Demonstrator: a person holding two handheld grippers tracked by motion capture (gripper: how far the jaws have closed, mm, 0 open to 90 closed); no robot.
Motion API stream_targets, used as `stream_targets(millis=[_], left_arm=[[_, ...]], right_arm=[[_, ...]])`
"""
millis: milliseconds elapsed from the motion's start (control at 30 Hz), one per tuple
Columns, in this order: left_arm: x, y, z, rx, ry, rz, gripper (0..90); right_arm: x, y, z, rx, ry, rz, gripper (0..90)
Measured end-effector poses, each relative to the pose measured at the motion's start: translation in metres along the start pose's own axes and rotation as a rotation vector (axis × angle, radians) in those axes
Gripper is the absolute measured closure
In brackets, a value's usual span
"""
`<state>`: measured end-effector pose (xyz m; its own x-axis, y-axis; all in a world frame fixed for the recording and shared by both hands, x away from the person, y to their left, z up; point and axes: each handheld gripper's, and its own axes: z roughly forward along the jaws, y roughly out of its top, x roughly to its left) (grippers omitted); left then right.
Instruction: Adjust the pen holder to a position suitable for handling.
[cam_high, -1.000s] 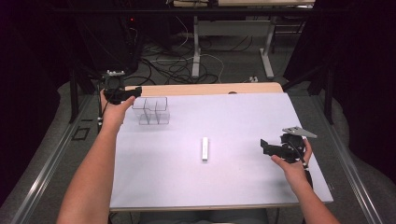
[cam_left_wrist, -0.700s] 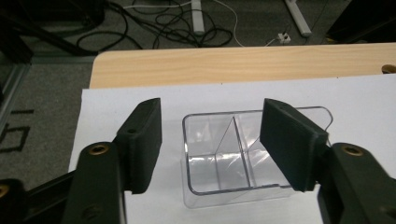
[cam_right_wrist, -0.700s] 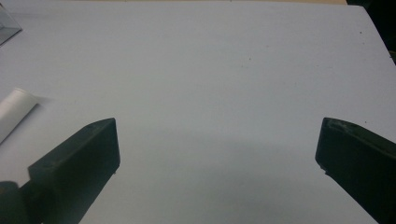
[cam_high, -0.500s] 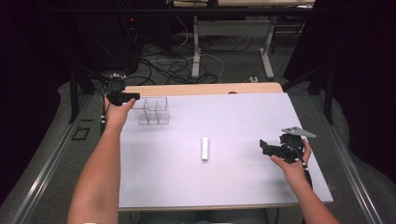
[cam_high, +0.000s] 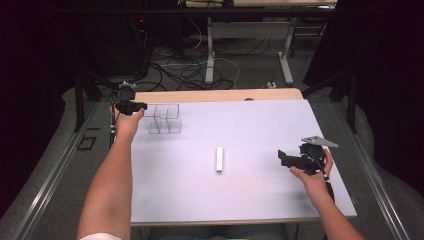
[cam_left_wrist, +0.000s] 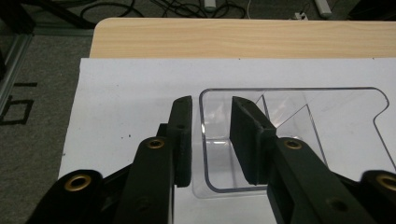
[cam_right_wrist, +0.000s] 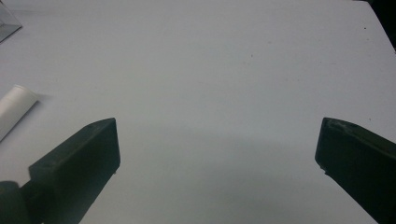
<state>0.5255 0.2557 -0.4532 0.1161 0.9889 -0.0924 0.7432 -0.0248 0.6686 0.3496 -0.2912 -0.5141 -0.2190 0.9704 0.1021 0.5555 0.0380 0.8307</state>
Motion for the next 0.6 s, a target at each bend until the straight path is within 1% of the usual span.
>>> stream_targets(millis=[33,67,100,133,167,200,333,400,433,467,567,600], left_arm=[[-0.001,0.0,0.002,-0.011,-0.002,-0.014,71.6],[-0.001,-0.001,0.002,-0.008,-0.002,-0.02,71.6],[0.001,0.0,0.002,0.008,0.002,-0.006,72.4],[0.001,0.0,0.003,0.009,0.0,-0.017,73.3],[0.001,0.0,0.003,0.009,0.0,-0.017,74.0],[0.001,0.0,0.003,0.012,0.0,-0.026,74.8],[0.002,-0.002,0.007,0.036,0.005,-0.025,76.3],[0.002,-0.003,0.009,0.046,0.008,-0.023,77.9],[0.002,-0.004,0.01,0.047,0.008,-0.03,79.3],[0.002,-0.004,0.01,0.054,0.015,-0.025,80.3],[0.003,-0.006,0.012,0.061,0.021,-0.031,82.3],[0.002,-0.007,0.012,0.059,0.017,-0.033,83.1]], right_arm=[[0.0,0.0,0.0,0.0,0.0,0.001,0.0],[0.0,0.0,0.0,0.0,0.0,0.001,0.0],[0.0,0.0,0.0,0.0,0.001,0.001,0.0],[0.0,0.0,0.0,0.0,0.002,0.001,0.0],[0.0,0.0,0.0,0.0,0.002,0.001,0.0],[0.0,0.0,0.001,-0.001,0.001,-0.001,0.0],[0.0,0.0,0.001,0.002,0.004,-0.004,0.0],[0.001,0.0,0.001,0.002,0.006,-0.004,0.0],[0.001,0.0,0.001,0.003,0.006,-0.004,0.0],[0.001,-0.001,0.001,0.003,0.006,-0.005,0.0],[0.001,-0.001,0.001,0.006,0.007,-0.005,0.0],[0.001,-0.001,0.001,0.006,0.007,-0.004,0.0]])
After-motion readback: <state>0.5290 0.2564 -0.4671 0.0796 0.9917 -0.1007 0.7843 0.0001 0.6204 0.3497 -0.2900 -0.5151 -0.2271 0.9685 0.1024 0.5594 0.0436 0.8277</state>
